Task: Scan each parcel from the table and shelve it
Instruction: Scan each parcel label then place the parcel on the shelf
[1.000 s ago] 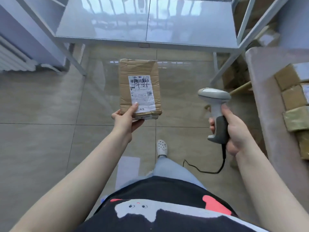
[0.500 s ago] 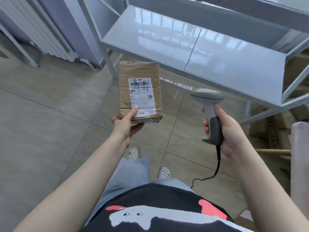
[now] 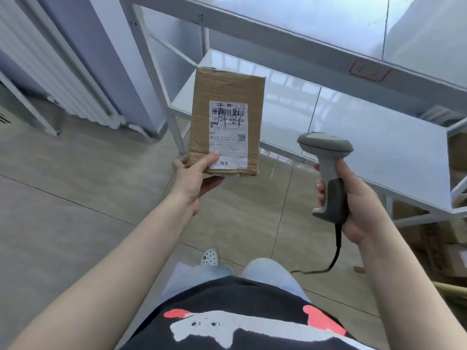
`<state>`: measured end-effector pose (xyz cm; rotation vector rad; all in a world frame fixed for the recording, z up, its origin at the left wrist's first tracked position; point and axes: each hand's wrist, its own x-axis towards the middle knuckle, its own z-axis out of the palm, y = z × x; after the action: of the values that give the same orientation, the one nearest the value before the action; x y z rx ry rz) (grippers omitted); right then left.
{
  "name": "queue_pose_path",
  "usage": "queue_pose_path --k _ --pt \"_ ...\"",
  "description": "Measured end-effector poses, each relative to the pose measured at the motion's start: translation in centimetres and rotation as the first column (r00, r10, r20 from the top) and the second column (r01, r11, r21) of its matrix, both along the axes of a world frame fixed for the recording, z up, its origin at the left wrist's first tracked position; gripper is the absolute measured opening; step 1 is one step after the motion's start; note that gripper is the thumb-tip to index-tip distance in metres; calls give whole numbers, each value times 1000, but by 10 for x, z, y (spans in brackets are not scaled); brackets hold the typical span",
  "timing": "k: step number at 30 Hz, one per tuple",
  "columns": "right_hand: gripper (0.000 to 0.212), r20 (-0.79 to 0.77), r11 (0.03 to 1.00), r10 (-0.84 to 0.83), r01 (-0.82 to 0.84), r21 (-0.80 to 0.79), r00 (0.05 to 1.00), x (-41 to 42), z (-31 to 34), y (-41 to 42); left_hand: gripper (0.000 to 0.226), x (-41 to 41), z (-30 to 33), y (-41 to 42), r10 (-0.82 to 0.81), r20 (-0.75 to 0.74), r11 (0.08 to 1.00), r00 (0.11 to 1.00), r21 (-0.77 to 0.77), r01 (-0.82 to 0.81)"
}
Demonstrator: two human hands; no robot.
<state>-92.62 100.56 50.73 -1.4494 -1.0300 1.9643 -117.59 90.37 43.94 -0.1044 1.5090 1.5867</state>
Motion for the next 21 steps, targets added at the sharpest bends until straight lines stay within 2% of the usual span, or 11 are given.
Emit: queue_pose_path --k 7,21 --pt "45 -151 999 -19 25 40 988 -70 31 54 63 -62 30 70 -44 -45 995 998 89 48" --pt "46 -235 992 -7 36 122 972 -163 58 205 66 -160 86 246 -59 -86 985 995 159 72"
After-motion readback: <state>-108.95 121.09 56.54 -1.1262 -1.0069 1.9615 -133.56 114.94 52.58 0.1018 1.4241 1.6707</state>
